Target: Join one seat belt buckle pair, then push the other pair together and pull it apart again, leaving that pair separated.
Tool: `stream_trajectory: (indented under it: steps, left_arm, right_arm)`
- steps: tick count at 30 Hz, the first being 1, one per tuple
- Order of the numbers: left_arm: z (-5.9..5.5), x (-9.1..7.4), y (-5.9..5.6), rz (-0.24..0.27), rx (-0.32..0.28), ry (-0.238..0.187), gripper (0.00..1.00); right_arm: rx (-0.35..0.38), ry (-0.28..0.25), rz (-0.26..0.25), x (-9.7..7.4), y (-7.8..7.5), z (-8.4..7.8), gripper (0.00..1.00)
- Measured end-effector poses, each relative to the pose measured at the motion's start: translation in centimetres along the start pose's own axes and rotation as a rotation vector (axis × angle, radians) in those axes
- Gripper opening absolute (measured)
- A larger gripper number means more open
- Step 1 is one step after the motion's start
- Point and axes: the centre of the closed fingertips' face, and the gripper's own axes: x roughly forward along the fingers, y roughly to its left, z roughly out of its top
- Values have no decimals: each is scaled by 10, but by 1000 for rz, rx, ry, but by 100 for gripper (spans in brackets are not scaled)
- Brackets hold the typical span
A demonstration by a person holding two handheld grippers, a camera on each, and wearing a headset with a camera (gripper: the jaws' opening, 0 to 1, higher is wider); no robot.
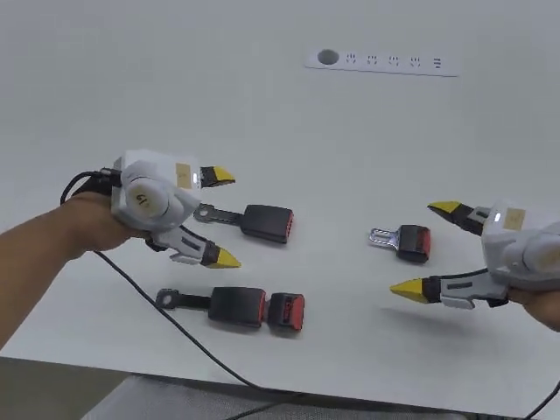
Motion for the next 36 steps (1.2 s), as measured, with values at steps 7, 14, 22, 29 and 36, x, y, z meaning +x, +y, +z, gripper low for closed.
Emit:
stream_trajectory:
  steps: [7,14,22,29,36]
  left_arm:
    - [-8,19,3,-47,10,23,75]
    - [-13,38,10,-58,25,36,67]
    - [-18,56,11,-105,64,66,63]
    - [-17,58,4,-175,53,61,56]
    - [-15,59,11,-153,33,43,43]
  right_arm:
    - [21,22,46,2,-6,-12,84]
    - [22,64,94,6,-9,-22,74]
    - [1,83,123,9,-11,-26,67]
    - [-33,49,152,9,-9,-25,59]
    - [-56,51,169,8,-9,-28,44]
